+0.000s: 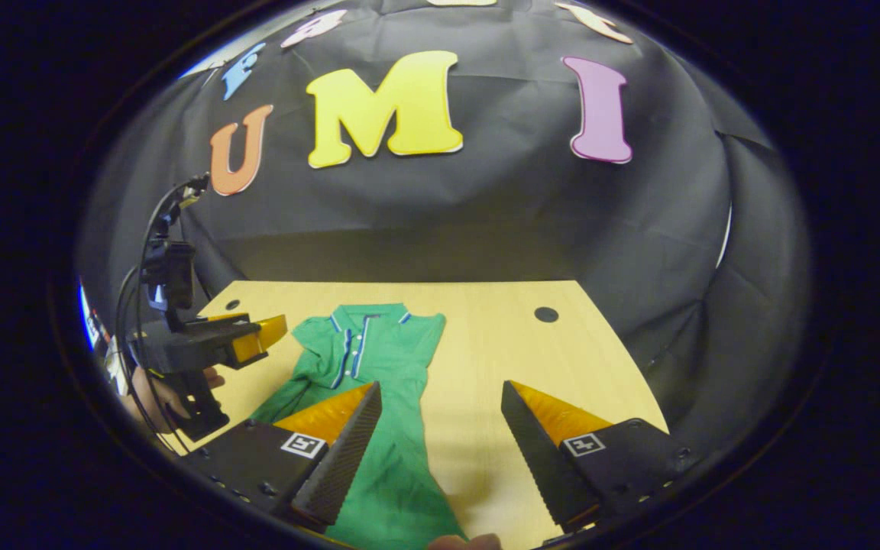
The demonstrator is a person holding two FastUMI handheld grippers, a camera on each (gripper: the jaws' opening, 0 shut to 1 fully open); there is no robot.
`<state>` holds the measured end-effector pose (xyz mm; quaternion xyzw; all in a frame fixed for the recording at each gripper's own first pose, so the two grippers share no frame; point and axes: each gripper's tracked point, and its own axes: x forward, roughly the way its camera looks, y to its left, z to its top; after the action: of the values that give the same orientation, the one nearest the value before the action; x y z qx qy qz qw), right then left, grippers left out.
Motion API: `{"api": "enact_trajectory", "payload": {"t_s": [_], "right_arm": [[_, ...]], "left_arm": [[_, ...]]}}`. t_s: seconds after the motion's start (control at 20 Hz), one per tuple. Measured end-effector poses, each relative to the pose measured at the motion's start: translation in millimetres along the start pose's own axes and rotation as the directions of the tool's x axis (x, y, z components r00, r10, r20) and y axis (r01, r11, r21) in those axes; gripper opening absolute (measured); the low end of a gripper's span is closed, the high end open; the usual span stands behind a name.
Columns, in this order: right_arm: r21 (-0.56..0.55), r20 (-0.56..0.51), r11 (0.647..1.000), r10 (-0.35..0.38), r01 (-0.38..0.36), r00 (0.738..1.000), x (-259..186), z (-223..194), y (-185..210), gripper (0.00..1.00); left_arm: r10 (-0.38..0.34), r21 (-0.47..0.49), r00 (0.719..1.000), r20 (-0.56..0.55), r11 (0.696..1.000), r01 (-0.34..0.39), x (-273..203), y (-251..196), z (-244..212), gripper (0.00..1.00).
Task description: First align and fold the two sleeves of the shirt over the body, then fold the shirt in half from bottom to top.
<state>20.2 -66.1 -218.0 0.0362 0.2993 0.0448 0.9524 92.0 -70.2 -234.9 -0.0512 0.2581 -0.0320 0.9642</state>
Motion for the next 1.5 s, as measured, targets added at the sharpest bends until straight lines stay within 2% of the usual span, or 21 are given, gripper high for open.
{"api": "enact_trajectory", "payload": {"t_s": [0.15, 0.3, 0.4, 0.5, 0.65, 0.7, 0.75, 0.8, 0.95, 1.1, 1.3, 1.5], "right_arm": [[-0.031, 0.002, 0.999, 0.017, -0.017, 1.0, -17.8, -13.0, 5.0, 0.97], [-0.03, -0.016, 1.0, 0.003, -0.004, 1.0, -39.1, -33.6, 2.9, 0.96], [-0.033, -0.038, 0.999, -0.014, 0.013, 0.999, -50.9, -51.5, -2.6, 0.97], [-0.045, -0.064, 0.998, -0.035, 0.032, 0.997, -61.3, -73.6, -7.1, 0.94], [-0.05, -0.139, 0.998, -0.041, 0.035, 0.989, -72.5, -113.9, -7.4, 0.97], [-0.059, -0.16, 0.998, -0.039, 0.03, 0.986, -74.1, -125.4, -6.8, 0.94], [-0.069, -0.18, 0.997, -0.036, 0.024, 0.983, -73.9, -136.6, -7.4, 0.97], [-0.072, -0.2, 0.997, -0.026, 0.012, 0.979, -72.6, -146.1, -6.7, 0.94], [-0.074, -0.267, 0.997, 0.017, -0.038, 0.964, -70.0, -176.0, 2.1, 0.96], [-0.096, -0.336, 0.993, 0.028, -0.064, 0.941, -67.5, -207.0, 0.9, 0.96], [-0.1, -0.411, 0.994, 0.002, -0.046, 0.912, -65.9, -236.1, -13.0, 0.96], [-0.097, -0.468, 0.995, -0.011, -0.039, 0.884, -61.6, -251.8, -20.6, 0.96]], "left_arm": [[0.019, -0.006, 1.0, 0.012, 1.0, -0.019, -50.8, 14.8, -6.8, 1.0], [0.015, -0.015, 0.999, 0.029, 1.0, -0.014, -95.5, 24.3, -15.2, 1.0], [0.005, 0.018, 0.999, 0.031, 1.0, -0.005, -117.6, 31.4, -27.8, 1.0], [0.003, 0.057, 1.0, -0.001, 0.998, -0.003, -134.1, 39.9, -51.2, 1.0], [-0.015, 0.097, 0.998, -0.068, 0.995, 0.022, -155.0, 47.9, -92.8, 1.0], [-0.022, 0.099, 0.995, -0.093, 0.995, 0.031, -160.7, 49.5, -105.3, 1.0], [-0.026, 0.098, 0.992, -0.122, 0.994, 0.038, -165.5, 51.7, -119.3, 1.0], [-0.028, 0.091, 0.987, -0.157, 0.995, 0.042, -171.8, 54.1, -134.9, 1.0], [-0.047, 0.074, 0.965, -0.257, 0.995, 0.068, -182.9, 57.1, -177.4, 1.0], [-0.01, 0.088, 0.935, -0.353, 0.995, 0.044, -198.4, 69.5, -213.3, 1.0], [0.019, 0.074, 0.908, -0.419, 0.997, 0.013, -205.8, 74.0, -229.9, 1.0], [0.017, 0.057, 0.865, -0.502, 0.998, 0.013, -214.1, 71.4, -244.8, 1.0]]}}
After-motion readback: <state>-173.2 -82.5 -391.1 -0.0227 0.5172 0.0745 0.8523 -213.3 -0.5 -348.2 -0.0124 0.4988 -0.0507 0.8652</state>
